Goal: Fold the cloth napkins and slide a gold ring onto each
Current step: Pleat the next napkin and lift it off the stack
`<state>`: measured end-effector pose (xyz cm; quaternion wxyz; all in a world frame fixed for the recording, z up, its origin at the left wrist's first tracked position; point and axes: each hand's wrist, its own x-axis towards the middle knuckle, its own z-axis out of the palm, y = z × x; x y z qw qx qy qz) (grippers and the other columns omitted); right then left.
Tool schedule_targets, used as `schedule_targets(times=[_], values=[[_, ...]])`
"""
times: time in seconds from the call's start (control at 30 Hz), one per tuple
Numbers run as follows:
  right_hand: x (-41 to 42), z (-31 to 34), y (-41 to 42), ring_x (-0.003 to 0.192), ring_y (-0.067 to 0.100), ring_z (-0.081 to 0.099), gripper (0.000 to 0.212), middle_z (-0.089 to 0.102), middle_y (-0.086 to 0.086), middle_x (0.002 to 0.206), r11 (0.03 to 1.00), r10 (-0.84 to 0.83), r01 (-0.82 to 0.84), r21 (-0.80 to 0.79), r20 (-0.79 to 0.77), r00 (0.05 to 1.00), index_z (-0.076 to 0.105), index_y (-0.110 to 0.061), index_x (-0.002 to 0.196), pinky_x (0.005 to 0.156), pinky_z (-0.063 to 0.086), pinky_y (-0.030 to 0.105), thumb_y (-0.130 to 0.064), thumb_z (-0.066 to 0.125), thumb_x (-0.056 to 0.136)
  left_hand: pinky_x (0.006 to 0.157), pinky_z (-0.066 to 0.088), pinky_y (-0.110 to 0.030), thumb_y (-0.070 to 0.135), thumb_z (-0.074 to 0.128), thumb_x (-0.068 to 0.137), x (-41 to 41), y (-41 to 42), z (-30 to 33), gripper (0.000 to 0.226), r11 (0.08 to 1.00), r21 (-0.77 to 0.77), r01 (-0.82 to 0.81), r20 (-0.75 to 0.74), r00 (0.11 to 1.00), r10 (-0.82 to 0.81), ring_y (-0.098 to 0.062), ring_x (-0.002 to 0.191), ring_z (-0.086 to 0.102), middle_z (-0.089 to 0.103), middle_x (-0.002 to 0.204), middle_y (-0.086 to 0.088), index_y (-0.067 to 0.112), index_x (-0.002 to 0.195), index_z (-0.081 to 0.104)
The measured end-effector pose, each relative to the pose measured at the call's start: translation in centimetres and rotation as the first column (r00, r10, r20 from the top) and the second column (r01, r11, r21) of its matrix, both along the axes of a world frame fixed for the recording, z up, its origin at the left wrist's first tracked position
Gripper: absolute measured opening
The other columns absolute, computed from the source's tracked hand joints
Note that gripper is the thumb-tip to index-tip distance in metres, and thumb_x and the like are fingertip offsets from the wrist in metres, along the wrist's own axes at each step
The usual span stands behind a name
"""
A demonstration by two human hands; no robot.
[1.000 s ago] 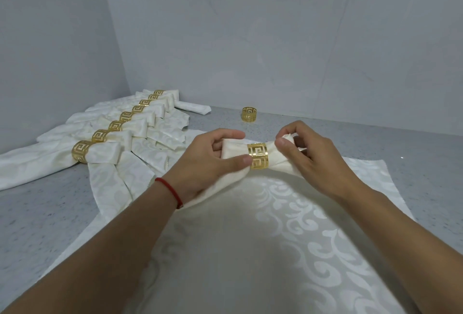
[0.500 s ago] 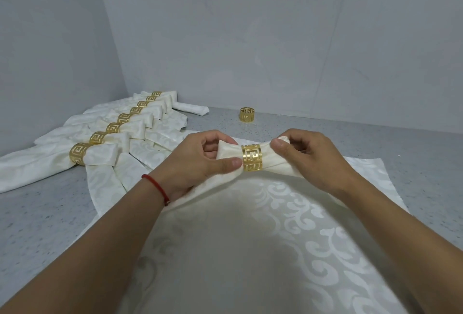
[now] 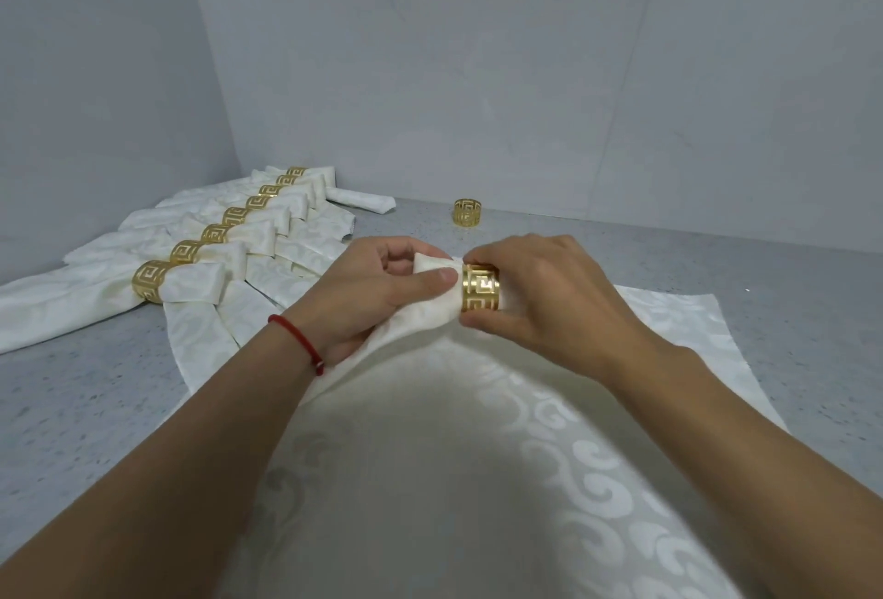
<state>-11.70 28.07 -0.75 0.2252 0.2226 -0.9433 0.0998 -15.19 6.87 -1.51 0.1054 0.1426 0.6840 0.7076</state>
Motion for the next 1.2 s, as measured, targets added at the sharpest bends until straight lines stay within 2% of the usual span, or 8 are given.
schedule_targets(times=[0.2,0.33,0.43,0.57,0.7,0.87,1.03,1.2], values=[[0.3,1.3,-0.8,0.088,0.013,0.061,0.042,0.066,-0.013,0.098,0.993,-0.022,0.037,-0.115,0.129,0.991,0.066,-0.033,0.111,0.080,0.053,0.041,-0.057,0.077,0.079,0.066,0.060,-0.030,0.002,0.077,0.082,0.0,-0.9,1.9,0.030,0.997,-0.067,0.031,0.031,0.999,-0.029,-0.023,0.081,0.074,0.076,0.100,-0.017,0.003,0.111,0.069],[0.5,2.7,-2.3,0.085,0.009,0.061,0.040,0.066,-0.012,0.093,0.971,0.042,-0.012,-0.240,0.122,0.992,0.069,-0.032,0.107,0.077,0.049,0.030,-0.051,0.084,0.075,0.073,0.061,-0.029,-0.009,0.067,0.086,0.4,-3.1,4.5,0.031,0.991,-0.077,0.107,0.060,0.993,-0.103,-0.022,0.086,0.071,0.074,0.104,-0.017,0.001,0.115,0.067],[0.8,3.8,-5.5,0.087,0.003,0.062,0.042,0.068,-0.015,0.091,0.947,0.079,-0.019,-0.320,0.176,0.981,0.070,-0.034,0.104,0.074,0.045,0.023,-0.051,0.088,0.070,0.069,0.057,-0.025,-0.011,0.058,0.087,1.2,-6.9,6.3,0.034,0.972,-0.213,0.096,0.042,0.995,-0.089,-0.017,0.082,0.069,0.075,0.098,-0.012,0.006,0.113,0.072],[0.3,5.3,-11.4,0.098,0.014,0.068,0.055,0.074,-0.011,0.099,0.848,0.188,0.047,-0.527,0.383,0.905,0.073,-0.033,0.102,0.088,0.056,0.036,-0.064,0.088,0.059,0.060,0.056,-0.022,-0.006,0.058,0.090,2.5,-13.7,8.7,0.030,0.926,-0.378,0.011,0.031,1.000,0.000,-0.014,0.071,0.068,0.075,0.089,-0.009,0.008,0.110,0.075],[-0.6,5.6,-18.5,0.095,0.013,0.073,0.054,0.079,-0.003,0.099,0.766,0.303,0.125,-0.631,0.526,0.795,0.077,-0.019,0.099,0.096,0.059,0.039,-0.048,0.096,0.058,0.063,0.056,-0.020,0.001,0.063,0.092,3.1,-21.1,10.5,0.026,0.830,-0.553,-0.077,0.005,0.995,0.095,-0.014,0.078,0.069,0.076,0.101,-0.010,0.014,0.112,0.075],[-2.5,2.9,-28.1,0.103,0.020,0.070,0.081,0.074,0.005,0.115,0.787,0.237,0.179,-0.591,0.557,0.796,0.072,-0.011,0.114,0.083,0.056,0.035,-0.057,0.090,0.051,0.053,0.046,-0.017,0.004,0.064,0.090,2.6,-27.3,8.8,0.023,0.609,-0.760,-0.229,-0.105,0.967,0.233,-0.005,0.056,0.061,0.069,0.066,0.008,0.018,0.105,0.072],[-2.8,0.2,-30.3,0.081,0.019,0.061,0.041,0.063,-0.001,0.084,0.882,0.078,0.170,-0.439,0.493,0.866,0.061,-0.014,0.090,0.059,0.040,0.028,-0.043,0.085,0.076,0.082,0.052,-0.027,0.011,0.065,0.079,0.1,-28.1,3.8,0.027,0.532,-0.771,-0.351,-0.215,0.929,0.302,-0.018,0.095,0.065,0.069,0.103,-0.003,0.025,0.101,0.071],[-3.9,-1.8,-31.0,0.099,0.022,0.062,0.057,0.067,0.002,0.108,0.895,-0.005,0.202,-0.398,0.442,0.897,0.062,-0.015,0.113,0.074,0.045,0.033,-0.052,0.081,0.075,0.086,0.047,-0.028,0.014,0.062,0.081,-1.1,-28.1,1.4,0.036,0.480,-0.783,-0.394,-0.291,0.916,0.278,-0.019,0.103,0.058,0.062,0.112,0.001,0.026,0.114,0.069]])
